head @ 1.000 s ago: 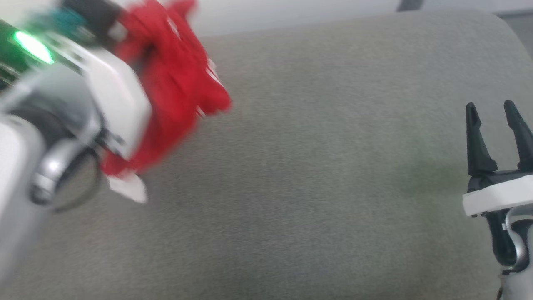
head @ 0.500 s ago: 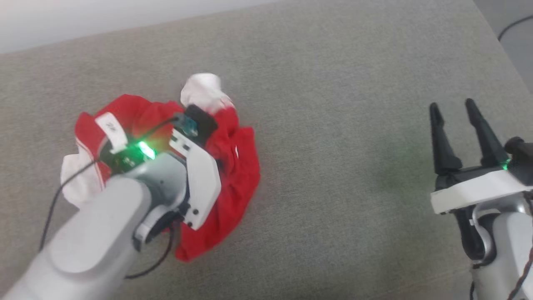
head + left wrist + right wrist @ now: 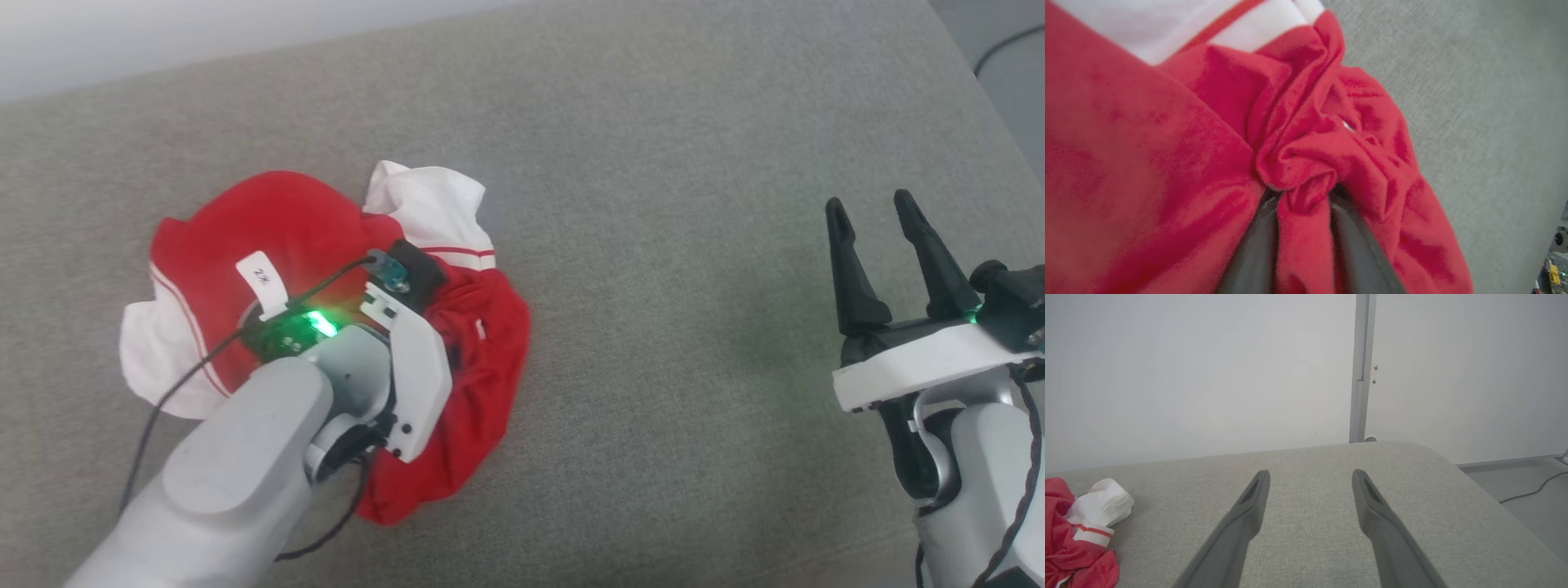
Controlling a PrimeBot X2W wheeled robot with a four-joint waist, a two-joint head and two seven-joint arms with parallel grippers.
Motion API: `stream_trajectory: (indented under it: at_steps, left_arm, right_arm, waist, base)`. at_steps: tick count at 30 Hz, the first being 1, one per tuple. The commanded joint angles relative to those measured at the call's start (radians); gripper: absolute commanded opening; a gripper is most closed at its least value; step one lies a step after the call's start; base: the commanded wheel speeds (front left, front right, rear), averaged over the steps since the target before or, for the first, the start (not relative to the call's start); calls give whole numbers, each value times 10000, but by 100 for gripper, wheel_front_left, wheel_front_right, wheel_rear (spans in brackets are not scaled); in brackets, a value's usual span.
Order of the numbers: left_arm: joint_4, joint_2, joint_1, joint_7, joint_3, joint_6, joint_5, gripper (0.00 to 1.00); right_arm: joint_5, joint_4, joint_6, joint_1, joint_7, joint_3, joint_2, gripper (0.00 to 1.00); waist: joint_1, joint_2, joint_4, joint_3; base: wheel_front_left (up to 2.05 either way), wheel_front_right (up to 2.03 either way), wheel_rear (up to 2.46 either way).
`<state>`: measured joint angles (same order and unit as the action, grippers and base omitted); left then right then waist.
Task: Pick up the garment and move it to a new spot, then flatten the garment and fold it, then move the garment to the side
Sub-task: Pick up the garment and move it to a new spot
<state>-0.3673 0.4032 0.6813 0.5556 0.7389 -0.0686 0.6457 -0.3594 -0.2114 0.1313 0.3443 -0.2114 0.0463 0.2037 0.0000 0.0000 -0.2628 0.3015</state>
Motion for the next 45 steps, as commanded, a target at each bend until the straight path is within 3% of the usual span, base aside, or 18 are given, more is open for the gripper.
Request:
stream_trajectory:
  at_steps: [1, 6, 12, 21, 27, 36, 45]
  left_arm:
    - [-184, -72, -92, -46, 114, -50, 153, 100]
    - [201, 116, -21, -1107, 13, -403, 186, 100]
    - [577, 528, -473, -2831, -482, -441, 235, 100]
    - [1085, 1553, -1797, -5522, -1718, 111, 253, 100]
    - [1515, 2159, -3047, -6776, -2431, 683, 360, 100]
    - [2200, 2845, -4991, -7788, -3516, 1398, 943, 100]
    - [2566, 2927, -6486, -8176, -4742, 1616, 1386, 100]
  right_arm:
    - [-21, -53, -10, 62, -56, -3, 40, 100]
    - [72, -148, -7, -180, 27, -139, 159, 100]
    - [58, -162, -8, -524, 210, -223, 377, 100]
    - [139, -45, -9, -1224, 497, -464, 420, 100]
    - [195, -106, -9, -1711, 538, -720, 409, 100]
    - [227, 30, -9, -2412, 616, -1172, 299, 100]
    - [239, 271, -7, -2738, 651, -1466, 118, 100]
  waist:
    - [0, 0, 150, -171]
    - [0, 0, 629, -767]
    - [0, 0, 1253, -1515]
    - [0, 0, 2128, -2370]
    - [0, 0, 2628, -2803]
    - [0, 0, 3152, -3169]
    - [0, 0, 3370, -3245]
  base:
    - [0, 0, 0]
    - [0, 0, 0]
    - [0, 0, 0]
    - [0, 0, 0]
    - [0, 0, 0]
    - [0, 0, 0]
    - [0, 0, 0]
